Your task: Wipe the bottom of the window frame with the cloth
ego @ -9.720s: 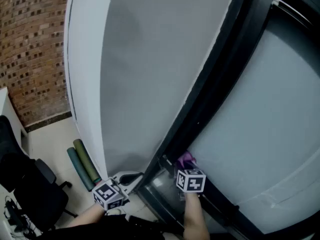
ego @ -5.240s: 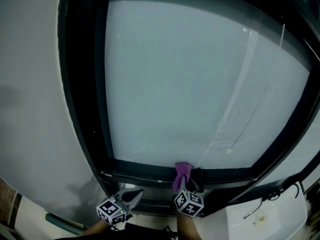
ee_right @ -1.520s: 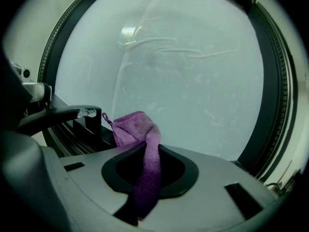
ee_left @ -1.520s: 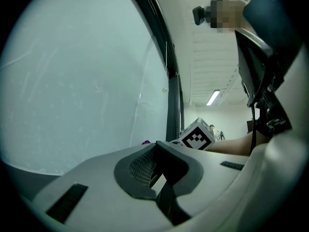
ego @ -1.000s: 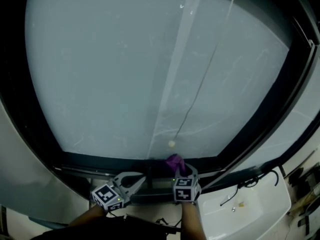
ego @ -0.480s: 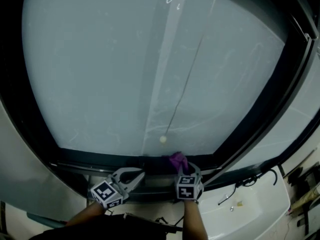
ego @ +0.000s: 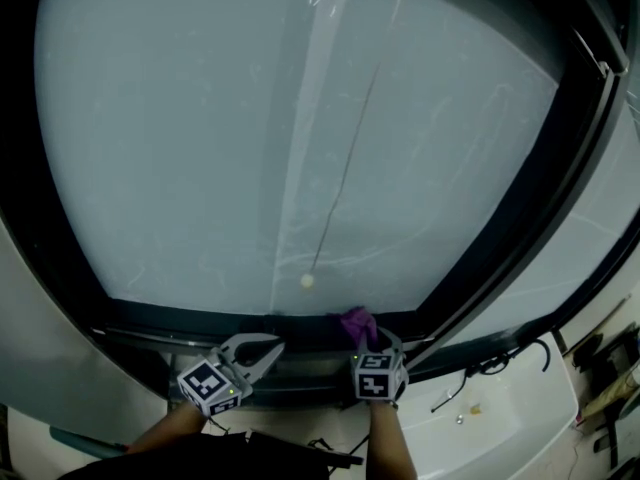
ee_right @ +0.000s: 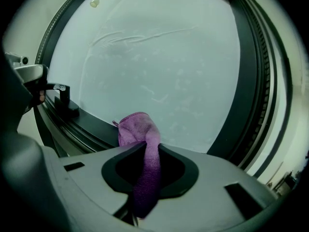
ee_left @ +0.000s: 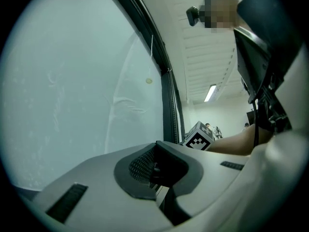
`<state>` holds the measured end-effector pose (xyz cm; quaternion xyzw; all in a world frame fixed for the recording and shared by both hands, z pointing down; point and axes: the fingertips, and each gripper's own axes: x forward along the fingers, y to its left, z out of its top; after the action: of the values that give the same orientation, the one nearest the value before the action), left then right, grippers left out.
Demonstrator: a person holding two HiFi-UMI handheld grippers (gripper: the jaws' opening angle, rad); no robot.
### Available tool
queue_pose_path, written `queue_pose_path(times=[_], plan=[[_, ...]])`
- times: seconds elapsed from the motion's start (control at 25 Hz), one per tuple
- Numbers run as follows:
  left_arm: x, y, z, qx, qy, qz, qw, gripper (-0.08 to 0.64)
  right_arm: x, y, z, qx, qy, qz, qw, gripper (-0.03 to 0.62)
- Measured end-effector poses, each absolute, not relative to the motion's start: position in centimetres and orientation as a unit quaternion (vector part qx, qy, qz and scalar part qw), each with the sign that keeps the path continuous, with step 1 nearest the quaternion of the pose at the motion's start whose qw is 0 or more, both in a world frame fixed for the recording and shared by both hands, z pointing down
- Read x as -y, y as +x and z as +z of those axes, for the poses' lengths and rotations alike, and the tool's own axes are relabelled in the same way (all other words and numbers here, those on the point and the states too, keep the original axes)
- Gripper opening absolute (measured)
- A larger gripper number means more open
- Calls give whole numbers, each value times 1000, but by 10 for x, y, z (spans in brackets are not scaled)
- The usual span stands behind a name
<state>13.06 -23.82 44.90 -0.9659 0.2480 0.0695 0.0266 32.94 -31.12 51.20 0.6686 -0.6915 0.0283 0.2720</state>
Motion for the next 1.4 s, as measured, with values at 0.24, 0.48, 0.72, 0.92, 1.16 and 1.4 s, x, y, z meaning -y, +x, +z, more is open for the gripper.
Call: queue_pose_path(times=[0.24,0.48,0.72,0.92,1.16,1.4], plan=[[239,129,449,-244,-966,76,31,2,312,349,512,686,674,27,274,75],[240,127,449,-251,-963,94,27,2,315,375,513,670,689,31,275,75],[238,127,449,-243,-965,100,13,2,315,395,514,657,702,37,273,75],[239,127,448,-241,-965,100,9,2,317,408,513,645,713,40,272,75],[238,128,449,-235,-967,99,13,2,318,422,514,633,726,45,264,75],[238,127,448,-236,-966,103,20,2,319,443,515,615,741,54,264,75]])
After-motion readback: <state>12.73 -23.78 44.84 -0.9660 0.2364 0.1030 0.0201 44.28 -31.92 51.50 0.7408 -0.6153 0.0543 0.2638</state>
